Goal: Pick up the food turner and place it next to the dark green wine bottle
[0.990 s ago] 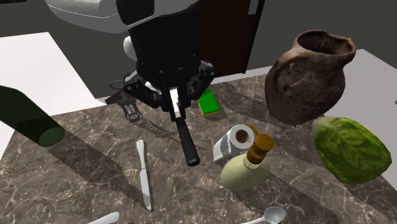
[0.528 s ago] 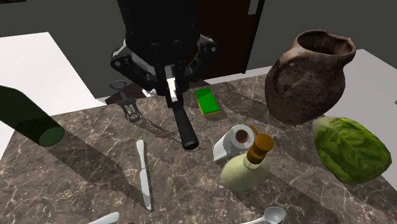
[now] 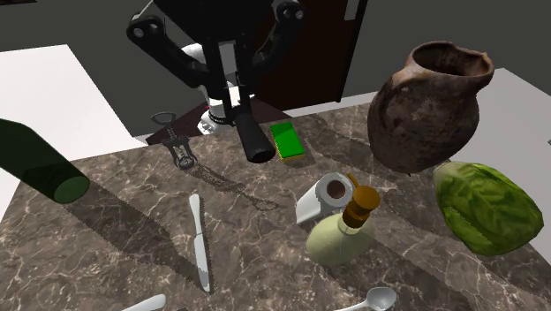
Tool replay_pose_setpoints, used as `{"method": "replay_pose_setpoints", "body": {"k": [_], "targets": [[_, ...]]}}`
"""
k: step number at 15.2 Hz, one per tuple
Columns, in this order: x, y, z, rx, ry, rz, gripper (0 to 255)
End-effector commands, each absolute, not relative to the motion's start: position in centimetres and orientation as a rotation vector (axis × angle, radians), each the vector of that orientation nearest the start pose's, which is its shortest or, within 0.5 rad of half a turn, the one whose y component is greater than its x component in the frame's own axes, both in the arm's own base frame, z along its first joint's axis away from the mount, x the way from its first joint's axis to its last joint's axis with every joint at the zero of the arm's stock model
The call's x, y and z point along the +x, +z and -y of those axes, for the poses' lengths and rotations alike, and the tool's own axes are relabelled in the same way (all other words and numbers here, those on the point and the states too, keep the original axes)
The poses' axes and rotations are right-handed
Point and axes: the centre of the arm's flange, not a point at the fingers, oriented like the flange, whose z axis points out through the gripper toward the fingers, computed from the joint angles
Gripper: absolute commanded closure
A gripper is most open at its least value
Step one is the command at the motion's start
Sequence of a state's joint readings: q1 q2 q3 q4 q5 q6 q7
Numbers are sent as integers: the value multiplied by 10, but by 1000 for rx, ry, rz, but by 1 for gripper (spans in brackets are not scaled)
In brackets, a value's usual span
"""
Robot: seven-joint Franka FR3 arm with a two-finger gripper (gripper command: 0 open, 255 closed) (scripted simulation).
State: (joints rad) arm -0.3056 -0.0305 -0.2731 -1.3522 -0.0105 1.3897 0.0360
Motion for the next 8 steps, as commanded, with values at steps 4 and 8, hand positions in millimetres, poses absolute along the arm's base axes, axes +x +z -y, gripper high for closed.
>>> {"method": "replay_pose_setpoints", "body": {"k": [4, 8], "targets": [[408, 735, 289, -3010, -100, -960, 255], [355, 735, 291, -3010, -100, -960, 255]]}}
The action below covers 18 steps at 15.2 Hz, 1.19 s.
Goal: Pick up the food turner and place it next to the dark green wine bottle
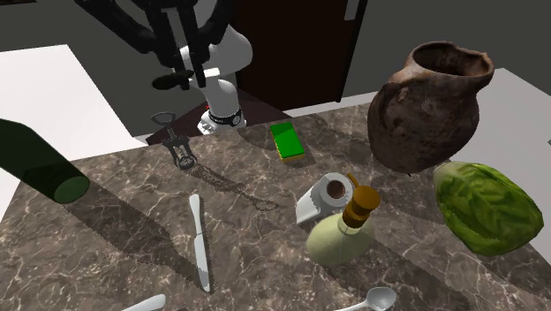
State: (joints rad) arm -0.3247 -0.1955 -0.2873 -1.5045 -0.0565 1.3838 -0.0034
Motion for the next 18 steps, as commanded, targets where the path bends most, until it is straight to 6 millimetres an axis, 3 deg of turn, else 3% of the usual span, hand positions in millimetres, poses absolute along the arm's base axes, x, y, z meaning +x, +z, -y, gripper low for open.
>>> {"method": "replay_pose_setpoints", "body": {"k": [1, 18], "targets": [[342, 735, 292, -3010, -100, -960, 255], [117, 736, 303, -3010, -100, -960, 255]]}}
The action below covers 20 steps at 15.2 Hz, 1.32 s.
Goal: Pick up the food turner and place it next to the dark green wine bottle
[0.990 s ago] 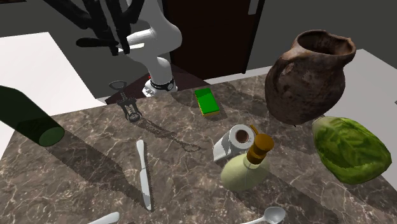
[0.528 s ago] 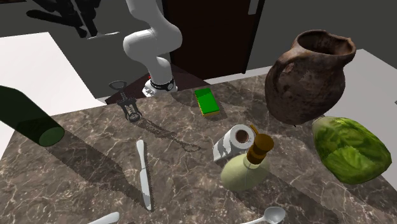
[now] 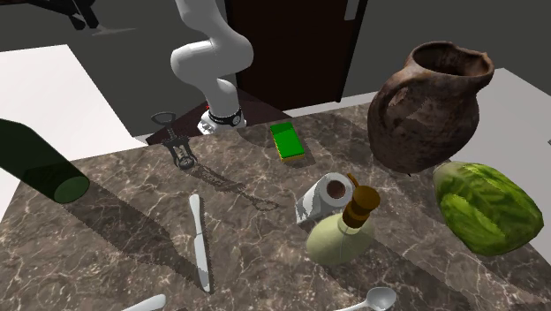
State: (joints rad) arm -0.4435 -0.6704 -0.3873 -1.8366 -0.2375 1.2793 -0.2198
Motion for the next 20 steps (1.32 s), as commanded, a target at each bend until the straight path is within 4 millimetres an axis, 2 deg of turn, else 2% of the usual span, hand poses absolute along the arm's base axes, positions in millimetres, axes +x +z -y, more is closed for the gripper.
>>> {"method": "replay_pose_setpoints", "body": {"k": [1, 20], "targets": [[96, 736, 304, -3010, -100, -960, 255], [96, 635, 304, -3010, -100, -960, 255]]}}
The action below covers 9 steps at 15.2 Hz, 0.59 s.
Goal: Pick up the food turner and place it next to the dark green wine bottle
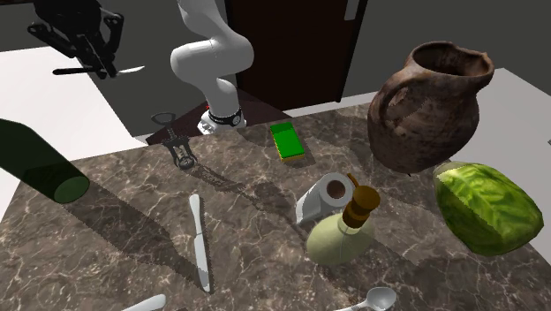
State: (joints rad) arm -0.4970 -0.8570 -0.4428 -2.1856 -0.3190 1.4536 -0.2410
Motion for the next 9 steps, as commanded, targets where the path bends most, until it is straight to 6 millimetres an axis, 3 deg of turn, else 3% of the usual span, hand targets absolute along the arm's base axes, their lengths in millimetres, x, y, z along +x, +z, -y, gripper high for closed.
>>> {"method": "replay_pose_setpoints", "body": {"k": [1, 9], "targets": [[96, 630, 304, -3010, -100, -960, 255], [96, 588, 304, -3010, -100, -960, 255]]}}
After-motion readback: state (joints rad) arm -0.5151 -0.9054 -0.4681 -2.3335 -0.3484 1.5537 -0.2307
